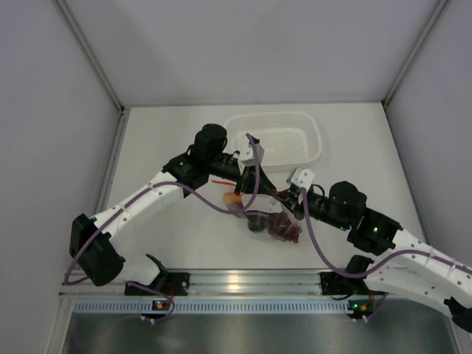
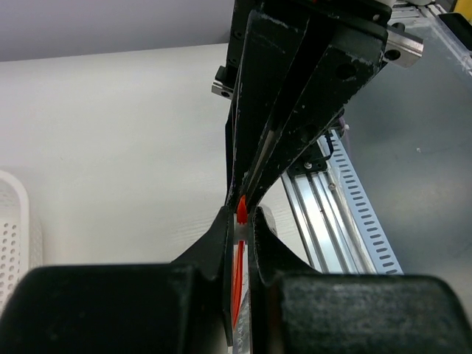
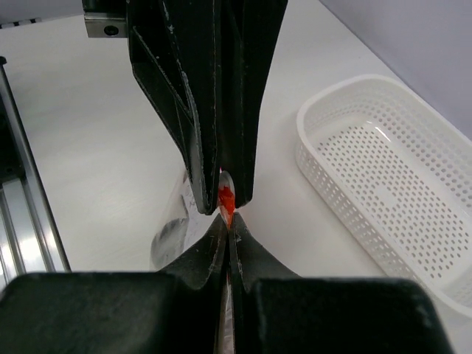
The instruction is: Open the zip-top bag and remove the fake food
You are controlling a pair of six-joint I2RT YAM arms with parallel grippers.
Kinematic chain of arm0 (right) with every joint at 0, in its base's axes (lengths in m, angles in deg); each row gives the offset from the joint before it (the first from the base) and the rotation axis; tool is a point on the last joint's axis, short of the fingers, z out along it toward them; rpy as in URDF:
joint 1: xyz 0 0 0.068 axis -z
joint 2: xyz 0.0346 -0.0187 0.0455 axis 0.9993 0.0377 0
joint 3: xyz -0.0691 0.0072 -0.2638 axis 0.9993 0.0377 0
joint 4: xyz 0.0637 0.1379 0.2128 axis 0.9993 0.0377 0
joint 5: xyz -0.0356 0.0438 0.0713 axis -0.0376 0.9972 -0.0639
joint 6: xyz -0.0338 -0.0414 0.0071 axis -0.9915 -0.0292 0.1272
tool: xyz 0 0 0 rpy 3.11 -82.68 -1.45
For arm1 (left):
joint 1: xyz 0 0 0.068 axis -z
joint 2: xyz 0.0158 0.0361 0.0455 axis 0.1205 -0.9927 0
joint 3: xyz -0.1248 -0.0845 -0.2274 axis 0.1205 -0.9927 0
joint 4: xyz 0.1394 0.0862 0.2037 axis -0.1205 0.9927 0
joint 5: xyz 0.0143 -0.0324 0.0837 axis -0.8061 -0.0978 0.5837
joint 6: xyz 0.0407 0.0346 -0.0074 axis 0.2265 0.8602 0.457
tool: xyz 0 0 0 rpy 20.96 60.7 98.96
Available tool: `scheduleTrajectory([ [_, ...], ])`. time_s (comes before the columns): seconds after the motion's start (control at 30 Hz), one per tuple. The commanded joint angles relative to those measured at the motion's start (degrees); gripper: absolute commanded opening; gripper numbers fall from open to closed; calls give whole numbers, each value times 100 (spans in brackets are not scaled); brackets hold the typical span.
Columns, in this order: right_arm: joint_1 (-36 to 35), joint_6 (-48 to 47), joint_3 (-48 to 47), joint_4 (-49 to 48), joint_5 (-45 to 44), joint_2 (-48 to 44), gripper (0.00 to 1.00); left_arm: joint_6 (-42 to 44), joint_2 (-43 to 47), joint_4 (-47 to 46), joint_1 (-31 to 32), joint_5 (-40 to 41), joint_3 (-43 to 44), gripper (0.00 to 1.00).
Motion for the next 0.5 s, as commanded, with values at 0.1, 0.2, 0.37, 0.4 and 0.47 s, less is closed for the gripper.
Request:
scheduleTrajectory([
  [0.1,67,380,202,-1283,-450,-497,0,520,-60,196,-63,65,25,0],
  [0.2,76,511,255,-1276,-714,-681,0,705,-131,406,-124,179,87,0],
  [0.37,76,722,246,-1049,-1461,-1059,0,758,-192,521,-544,66,52,0],
  [0.4,76,775,238,-995,-1541,-1173,0,749,-201,521,-624,39,17,0],
  [0.47,76,810,211,-811,-1664,-1270,0,731,-201,521,-843,-5,-10,0],
])
